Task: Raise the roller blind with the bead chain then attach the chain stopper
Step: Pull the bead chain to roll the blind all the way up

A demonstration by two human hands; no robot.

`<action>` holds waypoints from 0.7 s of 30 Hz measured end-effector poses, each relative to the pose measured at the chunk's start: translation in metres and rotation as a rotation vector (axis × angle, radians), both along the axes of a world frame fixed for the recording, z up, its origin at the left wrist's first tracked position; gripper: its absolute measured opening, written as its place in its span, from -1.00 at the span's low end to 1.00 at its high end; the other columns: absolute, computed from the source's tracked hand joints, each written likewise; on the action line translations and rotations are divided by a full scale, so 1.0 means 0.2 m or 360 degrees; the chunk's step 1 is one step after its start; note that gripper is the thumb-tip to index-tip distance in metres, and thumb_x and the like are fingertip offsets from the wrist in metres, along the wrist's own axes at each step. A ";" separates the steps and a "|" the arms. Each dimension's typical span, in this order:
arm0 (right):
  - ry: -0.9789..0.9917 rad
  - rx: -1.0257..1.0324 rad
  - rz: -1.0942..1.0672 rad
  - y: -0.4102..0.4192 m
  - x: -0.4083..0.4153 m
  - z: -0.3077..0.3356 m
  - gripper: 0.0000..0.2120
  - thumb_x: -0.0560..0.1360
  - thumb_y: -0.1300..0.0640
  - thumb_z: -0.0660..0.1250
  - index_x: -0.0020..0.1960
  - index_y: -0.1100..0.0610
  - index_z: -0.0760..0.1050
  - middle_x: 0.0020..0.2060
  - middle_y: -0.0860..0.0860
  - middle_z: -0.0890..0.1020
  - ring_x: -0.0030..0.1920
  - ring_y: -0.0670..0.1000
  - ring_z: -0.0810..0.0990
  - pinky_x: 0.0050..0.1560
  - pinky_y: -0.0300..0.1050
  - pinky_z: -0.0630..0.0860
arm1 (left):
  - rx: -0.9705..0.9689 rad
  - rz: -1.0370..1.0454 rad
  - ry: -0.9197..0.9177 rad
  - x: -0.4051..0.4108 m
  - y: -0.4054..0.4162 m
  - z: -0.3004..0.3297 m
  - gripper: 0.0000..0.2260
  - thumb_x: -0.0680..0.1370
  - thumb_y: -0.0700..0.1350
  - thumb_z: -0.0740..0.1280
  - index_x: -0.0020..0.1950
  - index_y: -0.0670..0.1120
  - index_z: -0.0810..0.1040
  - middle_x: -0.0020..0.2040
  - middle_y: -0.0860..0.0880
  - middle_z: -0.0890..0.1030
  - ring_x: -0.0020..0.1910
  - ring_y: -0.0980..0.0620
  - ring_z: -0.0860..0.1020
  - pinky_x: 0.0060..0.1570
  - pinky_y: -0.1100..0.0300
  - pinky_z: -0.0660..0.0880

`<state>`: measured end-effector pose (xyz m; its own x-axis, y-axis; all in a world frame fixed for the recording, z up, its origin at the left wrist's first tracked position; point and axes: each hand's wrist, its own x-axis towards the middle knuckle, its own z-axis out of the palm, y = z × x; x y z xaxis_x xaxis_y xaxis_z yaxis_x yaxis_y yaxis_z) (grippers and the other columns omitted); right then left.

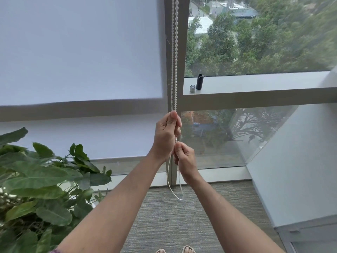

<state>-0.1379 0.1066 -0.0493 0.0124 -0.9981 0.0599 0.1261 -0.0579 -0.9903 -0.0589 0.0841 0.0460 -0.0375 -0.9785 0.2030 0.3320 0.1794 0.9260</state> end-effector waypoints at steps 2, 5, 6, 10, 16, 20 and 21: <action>-0.0051 0.0035 0.0063 -0.02 -0.03 0.03 -0.69 0.55 -0.08 0.21 -0.28 0.00 0.56 -0.44 -0.02 0.51 -0.40 -0.07 0.43 -0.35 -0.15 0.40 | 0.0009 -0.0008 0.0055 -0.01 0.01 0.00 -0.66 0.64 0.00 0.13 -0.32 -0.06 0.40 -0.50 0.14 0.34 -0.51 0.17 0.25 -0.49 0.33 0.24; -0.0218 0.0126 -0.0081 -0.09 -0.08 0.12 -0.49 0.58 -0.17 0.12 0.24 0.20 0.55 0.13 0.25 0.63 0.17 0.12 0.61 0.30 0.07 0.49 | -0.0016 -0.0021 0.0037 -0.01 0.04 -0.04 -0.66 0.64 -0.01 0.13 -0.31 -0.09 0.39 -0.49 0.13 0.36 -0.48 0.15 0.28 -0.41 0.31 0.29; -0.0218 0.0119 -0.0132 -0.12 -0.09 0.18 -0.44 0.58 -0.20 0.09 0.30 0.21 0.50 0.21 0.26 0.60 0.27 0.14 0.57 0.40 0.09 0.42 | -0.0014 -0.0009 0.0006 -0.01 0.04 -0.06 -0.66 0.64 -0.03 0.13 -0.31 -0.09 0.39 -0.48 0.13 0.37 -0.48 0.15 0.29 -0.40 0.30 0.29; -0.0153 -0.0101 -0.0081 -0.17 -0.06 0.50 -0.50 0.61 -0.18 0.04 0.16 0.14 0.58 -0.02 0.15 0.67 0.04 0.12 0.66 0.23 0.10 0.55 | 0.0054 0.0045 -0.0138 0.04 0.06 -0.15 -0.61 0.69 -0.09 0.10 -0.34 -0.02 0.42 -0.49 0.11 0.36 -0.48 0.14 0.27 -0.41 0.27 0.26; -0.0254 -0.0515 0.0072 -0.18 0.08 0.79 -0.67 0.68 0.01 0.04 0.11 0.08 0.56 -0.34 -0.02 0.53 -0.39 -0.07 0.44 -0.43 -0.21 0.35 | 0.0215 0.0038 -0.0347 0.04 0.11 -0.33 -0.62 0.64 0.03 0.13 -0.38 0.06 0.44 -0.50 0.12 0.35 -0.49 0.15 0.27 -0.43 0.29 0.24; -0.0139 -0.0619 -0.0133 -0.18 0.12 0.71 -0.71 0.66 0.08 0.10 -0.13 0.01 0.53 -0.43 -0.07 0.35 -0.45 -0.09 0.26 -0.47 -0.16 0.20 | 0.0326 -0.0016 -0.0425 0.09 0.17 -0.48 -0.62 0.64 0.03 0.14 -0.38 0.05 0.43 -0.50 0.14 0.35 -0.48 0.16 0.27 -0.40 0.25 0.23; -0.0085 -0.0637 -0.0182 -0.17 0.12 0.67 -0.70 0.66 0.07 0.11 -0.18 0.00 0.50 -0.45 -0.11 0.35 -0.45 -0.08 0.26 -0.45 -0.14 0.20 | 0.0325 -0.0034 -0.0469 0.10 0.17 -0.50 -0.62 0.65 0.01 0.14 -0.37 0.04 0.42 -0.50 0.15 0.34 -0.48 0.16 0.27 -0.40 0.25 0.23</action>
<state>-0.1138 0.0720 0.0843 -0.1104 -0.8906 0.4412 0.1469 -0.4537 -0.8790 -0.0385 0.1188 -0.0536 -0.0861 -0.9961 -0.0191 0.0469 -0.0232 0.9986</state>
